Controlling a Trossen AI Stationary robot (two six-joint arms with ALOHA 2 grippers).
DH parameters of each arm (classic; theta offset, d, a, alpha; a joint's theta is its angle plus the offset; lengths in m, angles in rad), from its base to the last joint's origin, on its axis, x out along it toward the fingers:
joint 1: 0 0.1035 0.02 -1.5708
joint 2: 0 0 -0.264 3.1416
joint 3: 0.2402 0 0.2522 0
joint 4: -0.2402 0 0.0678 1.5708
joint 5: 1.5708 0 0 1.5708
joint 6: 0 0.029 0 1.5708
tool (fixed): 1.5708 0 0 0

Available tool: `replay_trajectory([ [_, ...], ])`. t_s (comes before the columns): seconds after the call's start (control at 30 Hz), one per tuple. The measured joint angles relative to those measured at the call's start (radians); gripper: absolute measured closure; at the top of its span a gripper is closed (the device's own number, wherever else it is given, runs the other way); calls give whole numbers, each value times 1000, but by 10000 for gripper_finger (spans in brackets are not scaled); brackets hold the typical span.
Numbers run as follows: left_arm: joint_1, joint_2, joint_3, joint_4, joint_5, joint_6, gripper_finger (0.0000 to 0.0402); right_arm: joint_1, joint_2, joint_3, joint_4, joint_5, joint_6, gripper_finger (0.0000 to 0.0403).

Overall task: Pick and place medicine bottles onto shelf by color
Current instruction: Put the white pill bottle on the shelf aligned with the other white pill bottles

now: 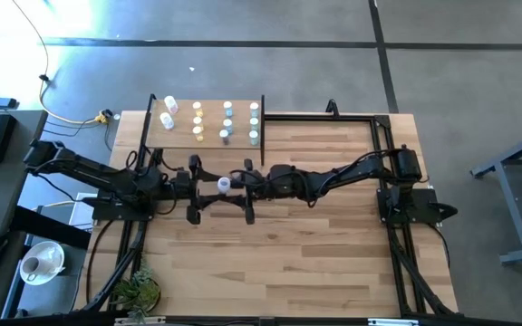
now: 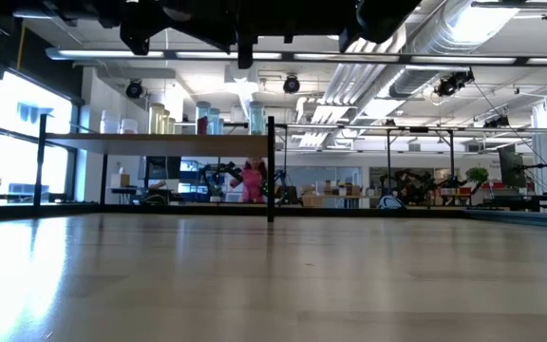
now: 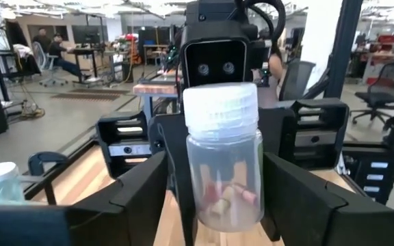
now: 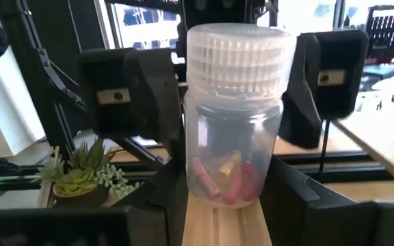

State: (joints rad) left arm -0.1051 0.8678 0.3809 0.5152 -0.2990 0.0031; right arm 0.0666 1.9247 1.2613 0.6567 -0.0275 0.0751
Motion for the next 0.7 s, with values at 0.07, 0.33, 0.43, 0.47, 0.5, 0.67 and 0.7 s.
replay_trajectory([
  [0.07, 0, -24, 0, -37, -1, 0, 177, 0, 0, 0, -19, 0, 18, 274],
  [0.33, 0, -154, 0, -215, -2, -64, 177, 1, 0, 0, -134, -4, 111, 274],
  [0.43, 0, -198, 17, -341, 4, -109, 177, 1, 0, 0, -211, -4, 162, 274],
  [0.47, 0, -208, 35, -406, 4, -125, 177, 1, 0, 0, -234, -4, 177, 274],
  [0.5, 0, -215, 55, -469, 4, -139, 177, 1, 0, 0, -256, -4, 189, 274],
  [0.67, 0, -208, 161, -691, 1, -157, 177, 6, 0, 0, -336, -4, 238, 274],
  [0.7, 1, -200, 182, -715, 1, -157, 177, 6, 0, 0, -348, -4, 241, 274],
])
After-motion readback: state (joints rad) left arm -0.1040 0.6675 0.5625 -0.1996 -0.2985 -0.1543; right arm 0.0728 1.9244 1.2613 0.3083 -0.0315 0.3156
